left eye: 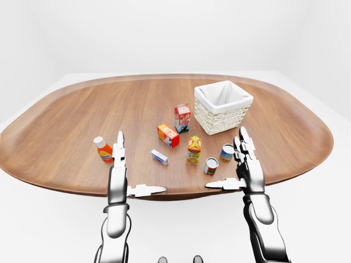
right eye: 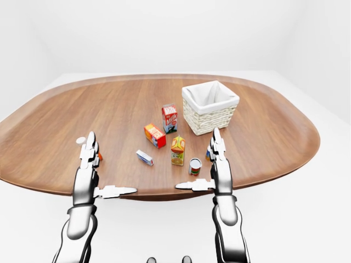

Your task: Pick up the alphabet soup and the tomato sauce, and put them in the basket.

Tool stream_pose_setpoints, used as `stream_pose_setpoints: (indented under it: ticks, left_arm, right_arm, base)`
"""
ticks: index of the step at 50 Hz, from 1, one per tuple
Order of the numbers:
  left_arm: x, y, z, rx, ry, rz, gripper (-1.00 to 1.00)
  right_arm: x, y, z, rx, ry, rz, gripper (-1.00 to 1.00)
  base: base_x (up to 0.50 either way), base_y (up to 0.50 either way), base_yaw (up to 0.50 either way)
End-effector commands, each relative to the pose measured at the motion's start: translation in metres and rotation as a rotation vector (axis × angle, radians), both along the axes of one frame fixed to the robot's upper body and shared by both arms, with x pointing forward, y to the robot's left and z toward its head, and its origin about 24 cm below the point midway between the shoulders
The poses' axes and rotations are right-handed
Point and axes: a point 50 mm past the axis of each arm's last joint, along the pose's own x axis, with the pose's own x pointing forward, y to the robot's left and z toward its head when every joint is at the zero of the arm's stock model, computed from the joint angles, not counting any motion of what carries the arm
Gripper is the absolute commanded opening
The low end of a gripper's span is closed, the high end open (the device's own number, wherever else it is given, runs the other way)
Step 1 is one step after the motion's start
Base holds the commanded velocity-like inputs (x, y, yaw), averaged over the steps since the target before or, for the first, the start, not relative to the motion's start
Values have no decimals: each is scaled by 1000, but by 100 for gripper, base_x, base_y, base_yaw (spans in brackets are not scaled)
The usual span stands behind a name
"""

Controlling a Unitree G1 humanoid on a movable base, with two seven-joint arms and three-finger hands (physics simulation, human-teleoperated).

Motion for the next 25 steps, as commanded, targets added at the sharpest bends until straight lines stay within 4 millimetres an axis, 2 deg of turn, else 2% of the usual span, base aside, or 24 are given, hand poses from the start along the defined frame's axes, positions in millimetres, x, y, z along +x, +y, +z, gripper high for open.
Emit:
stream_pose_setpoints:
  ticks: [1, 12, 13, 14, 19, 22, 23, 25]
  left_arm:
    - [1, 0, -1, -3, 2, -3, 100]
    - [1, -1, 0, -4, 0, -8, 100]
    - [1, -1, 0, -3, 0, -9, 100]
    - [1, -1, 0, -2, 0, -10, 100]
    - [1, -1, 0, -1, 0, -11, 100]
    - [1, -1, -2, -1, 8, -9, 100]
    - [2, -1, -2, -1, 8, -9, 100]
    - [2, -1, -1, -2, 7, -10, 100]
  right_arm:
    - [1, 0, 0, -1, -1, -1, 100]
    - [1, 0, 0, 0, 1, -2, 100]
    - [1, -1, -14, 3, 62, -5, 100]
    - [1, 0, -4, 1, 19, -2, 100]
    - [1, 0, -1, -1, 2, -1, 100]
    - [1, 0, -15, 2, 65, -4, 100]
    - [1, 0, -6, -1, 25, -1, 100]
    - [1, 0, -2, -2, 6, 0, 100]
  base:
    - [22, 0, 0]
    - [22, 0, 0]
    - [22, 0, 0]
    - [21, 0, 0]
    - [22, 0, 0]
    - [22, 0, 0]
    - [22, 0, 0]
    - [22, 0, 0]
